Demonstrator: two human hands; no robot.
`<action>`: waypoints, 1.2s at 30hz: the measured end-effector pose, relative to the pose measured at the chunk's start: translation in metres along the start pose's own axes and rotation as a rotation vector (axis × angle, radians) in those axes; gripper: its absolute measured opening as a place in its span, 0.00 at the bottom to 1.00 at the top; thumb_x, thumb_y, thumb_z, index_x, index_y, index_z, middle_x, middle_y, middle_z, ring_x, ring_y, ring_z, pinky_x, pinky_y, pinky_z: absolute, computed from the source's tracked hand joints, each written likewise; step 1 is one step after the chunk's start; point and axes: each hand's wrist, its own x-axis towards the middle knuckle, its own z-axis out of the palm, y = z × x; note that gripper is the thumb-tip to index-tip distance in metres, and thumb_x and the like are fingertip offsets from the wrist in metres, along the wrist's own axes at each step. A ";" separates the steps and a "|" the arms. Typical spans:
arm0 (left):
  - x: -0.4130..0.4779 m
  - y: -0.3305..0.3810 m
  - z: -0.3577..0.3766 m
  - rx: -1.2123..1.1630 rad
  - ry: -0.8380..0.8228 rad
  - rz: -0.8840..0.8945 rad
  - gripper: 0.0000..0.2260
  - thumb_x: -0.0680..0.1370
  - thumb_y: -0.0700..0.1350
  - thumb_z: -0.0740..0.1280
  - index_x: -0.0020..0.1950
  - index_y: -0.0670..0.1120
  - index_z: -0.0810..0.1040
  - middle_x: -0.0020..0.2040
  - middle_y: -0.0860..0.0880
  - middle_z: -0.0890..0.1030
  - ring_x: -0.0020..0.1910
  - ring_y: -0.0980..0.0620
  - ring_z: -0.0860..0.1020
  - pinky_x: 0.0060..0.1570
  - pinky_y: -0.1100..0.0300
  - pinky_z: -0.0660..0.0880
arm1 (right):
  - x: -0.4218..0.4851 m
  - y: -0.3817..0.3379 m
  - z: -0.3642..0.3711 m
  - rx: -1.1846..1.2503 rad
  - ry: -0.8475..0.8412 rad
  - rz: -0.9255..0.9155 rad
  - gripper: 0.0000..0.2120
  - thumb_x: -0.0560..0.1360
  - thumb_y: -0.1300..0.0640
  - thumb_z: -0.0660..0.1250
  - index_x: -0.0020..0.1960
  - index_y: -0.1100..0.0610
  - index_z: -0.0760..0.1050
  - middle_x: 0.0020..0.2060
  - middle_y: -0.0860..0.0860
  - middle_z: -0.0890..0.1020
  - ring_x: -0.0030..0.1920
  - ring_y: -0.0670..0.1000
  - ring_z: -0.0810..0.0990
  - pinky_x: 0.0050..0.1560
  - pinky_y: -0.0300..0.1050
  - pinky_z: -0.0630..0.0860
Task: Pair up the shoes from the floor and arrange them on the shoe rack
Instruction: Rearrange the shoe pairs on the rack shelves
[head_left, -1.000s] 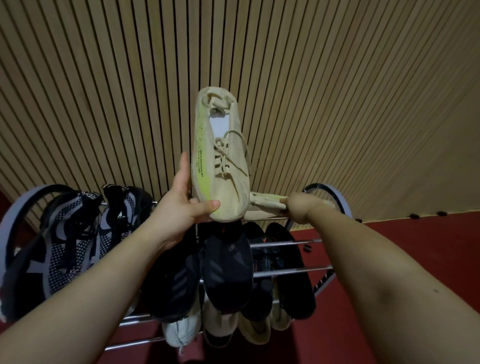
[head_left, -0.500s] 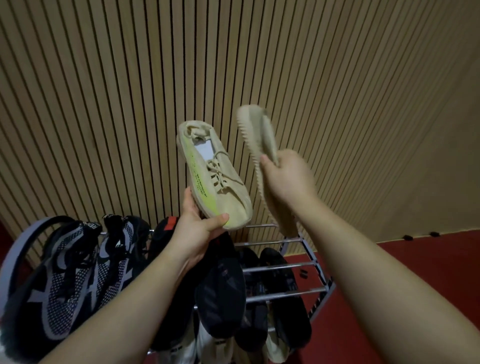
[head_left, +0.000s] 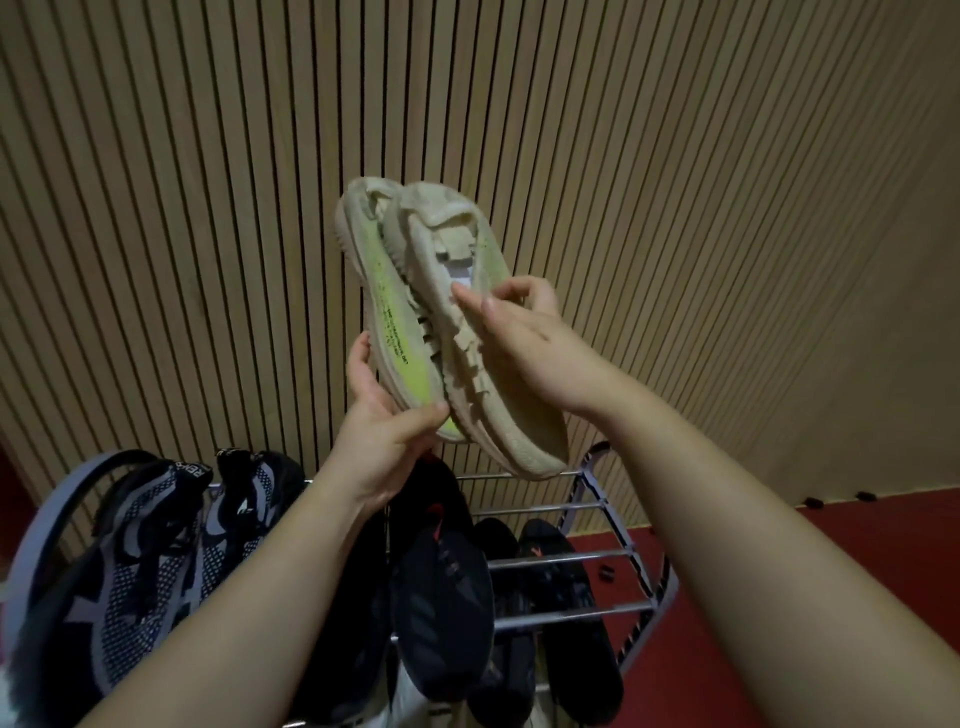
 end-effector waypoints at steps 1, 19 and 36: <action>0.000 0.004 0.000 0.015 -0.021 0.005 0.48 0.66 0.25 0.65 0.73 0.60 0.50 0.64 0.46 0.72 0.59 0.45 0.77 0.46 0.48 0.80 | -0.001 0.002 -0.003 -0.040 0.014 -0.029 0.27 0.79 0.44 0.57 0.76 0.45 0.55 0.68 0.47 0.54 0.63 0.47 0.62 0.71 0.52 0.64; 0.001 0.073 -0.044 0.731 -0.335 -0.387 0.41 0.57 0.71 0.71 0.68 0.69 0.61 0.70 0.55 0.70 0.72 0.53 0.64 0.68 0.54 0.61 | -0.009 0.041 -0.041 0.476 -0.176 0.254 0.55 0.54 0.58 0.81 0.74 0.48 0.54 0.62 0.55 0.75 0.56 0.59 0.80 0.55 0.57 0.78; 0.039 0.162 0.029 1.591 -0.652 -0.379 0.42 0.53 0.77 0.65 0.66 0.69 0.62 0.56 0.63 0.74 0.53 0.59 0.76 0.47 0.63 0.76 | 0.011 -0.018 -0.056 -0.586 -0.254 -0.086 0.45 0.65 0.52 0.76 0.72 0.47 0.51 0.63 0.52 0.76 0.70 0.55 0.65 0.74 0.59 0.40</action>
